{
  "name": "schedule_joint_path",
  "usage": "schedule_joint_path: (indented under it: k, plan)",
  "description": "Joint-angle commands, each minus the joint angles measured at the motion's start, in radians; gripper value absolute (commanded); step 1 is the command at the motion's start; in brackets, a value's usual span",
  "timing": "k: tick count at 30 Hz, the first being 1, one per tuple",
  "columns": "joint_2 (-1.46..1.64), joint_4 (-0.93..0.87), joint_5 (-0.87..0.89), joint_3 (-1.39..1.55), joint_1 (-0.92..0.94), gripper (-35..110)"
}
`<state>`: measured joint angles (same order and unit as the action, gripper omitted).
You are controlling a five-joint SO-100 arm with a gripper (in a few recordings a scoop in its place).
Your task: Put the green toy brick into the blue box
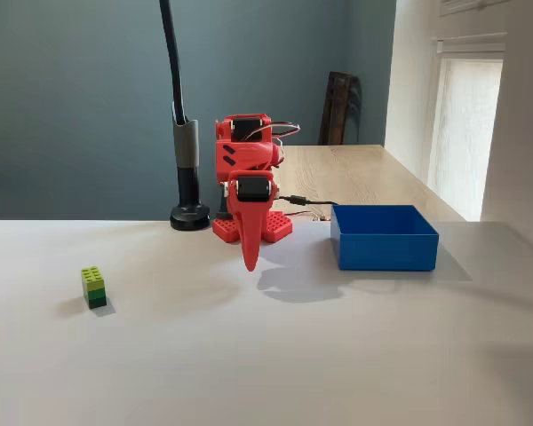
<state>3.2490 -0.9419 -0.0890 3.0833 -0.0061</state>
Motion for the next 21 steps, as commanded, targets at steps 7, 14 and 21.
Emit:
schedule_joint_path:
  k: [7, 14, 21]
  plan:
    - [0.014, -0.011, -0.008, 0.014, -0.008, 0]
    - [0.014, -0.011, -0.011, 0.014, -0.008, 0]
    - [-0.002, 0.049, -0.011, -0.011, 0.005, 0]
